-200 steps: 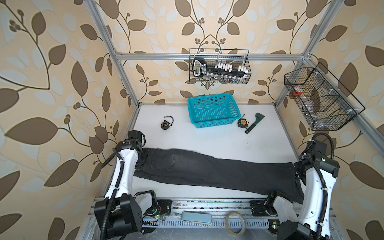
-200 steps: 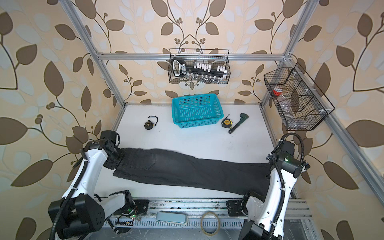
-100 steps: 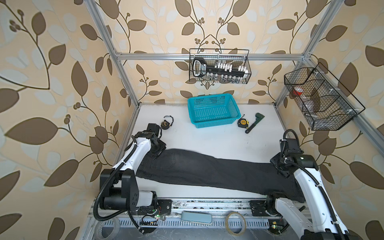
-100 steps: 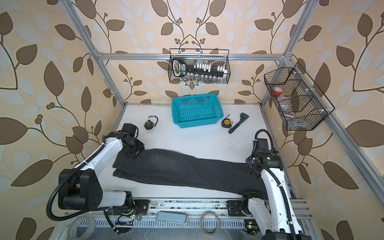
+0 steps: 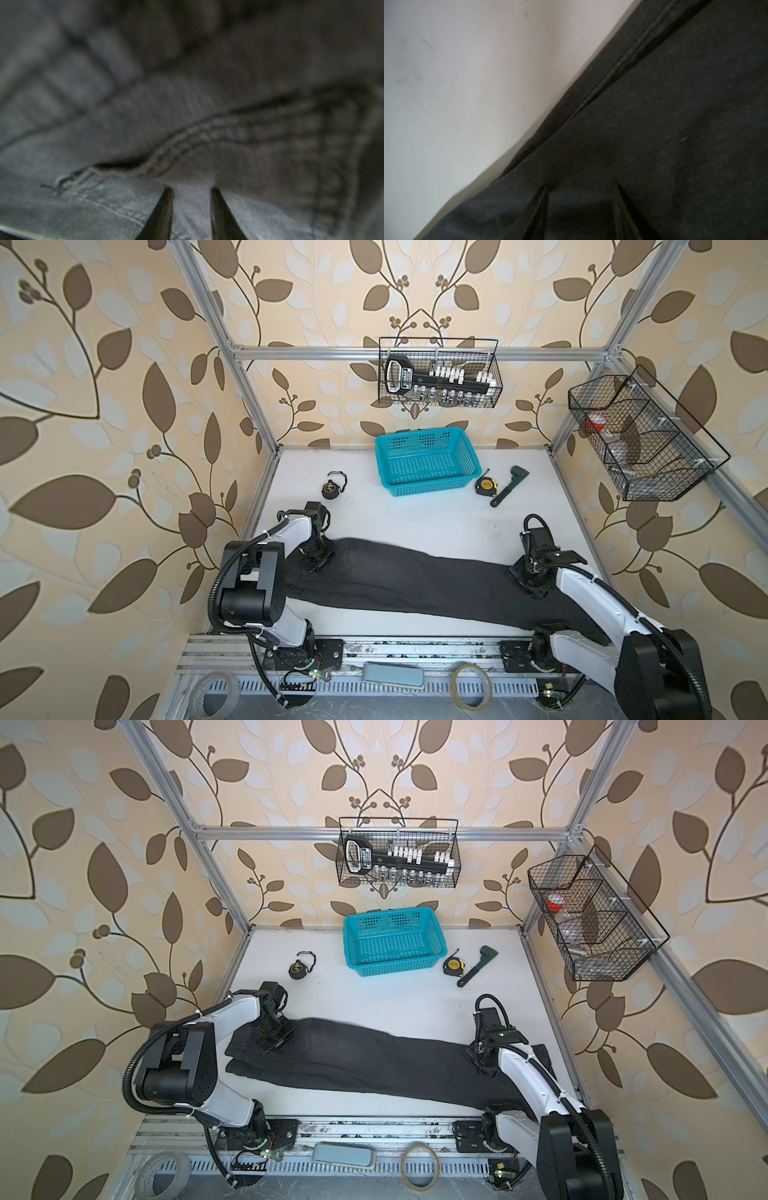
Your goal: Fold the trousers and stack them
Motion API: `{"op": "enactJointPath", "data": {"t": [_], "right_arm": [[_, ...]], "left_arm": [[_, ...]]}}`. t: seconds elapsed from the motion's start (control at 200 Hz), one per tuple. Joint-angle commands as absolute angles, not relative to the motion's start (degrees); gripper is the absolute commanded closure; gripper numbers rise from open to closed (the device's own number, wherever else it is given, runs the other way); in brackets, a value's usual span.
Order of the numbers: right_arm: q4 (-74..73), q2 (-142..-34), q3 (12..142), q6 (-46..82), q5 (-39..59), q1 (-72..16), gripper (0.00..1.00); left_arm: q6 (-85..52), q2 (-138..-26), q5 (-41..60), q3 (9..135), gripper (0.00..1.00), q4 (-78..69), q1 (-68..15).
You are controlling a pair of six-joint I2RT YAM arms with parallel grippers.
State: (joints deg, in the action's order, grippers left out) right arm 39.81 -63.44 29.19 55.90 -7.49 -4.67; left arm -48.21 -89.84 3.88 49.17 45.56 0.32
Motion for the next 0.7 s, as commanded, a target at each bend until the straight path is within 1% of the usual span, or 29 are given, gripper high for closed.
{"op": "enactJointPath", "data": {"t": [0.0,0.105,0.245,0.42,0.58,0.695], "right_arm": [[34.11,-67.16,28.84,56.28,-8.06,-5.01,0.49],[29.88,-72.34,31.05,54.27,-8.87,-5.09,0.49],[25.94,-81.46,37.58,51.56,-10.43,-5.44,0.49],[23.20,-89.62,45.08,49.25,-11.05,-5.45,0.49],[21.59,-91.58,49.85,43.57,-10.06,-5.59,0.49],[21.46,-89.58,52.05,34.04,-7.21,-6.38,0.48]], "left_arm": [[-43.73,-93.47,-0.75,50.68,0.70,46.56,2.05],[-41.16,-97.55,-1.04,54.28,0.70,45.53,3.05],[-37.68,-103.95,-2.05,61.81,0.70,45.29,3.56],[-35.29,-109.54,-2.15,70.57,0.70,44.78,4.45],[-33.10,-112.19,-0.75,79.48,0.66,47.39,4.47],[-32.77,-111.65,0.64,83.20,0.60,51.43,4.40]]}}
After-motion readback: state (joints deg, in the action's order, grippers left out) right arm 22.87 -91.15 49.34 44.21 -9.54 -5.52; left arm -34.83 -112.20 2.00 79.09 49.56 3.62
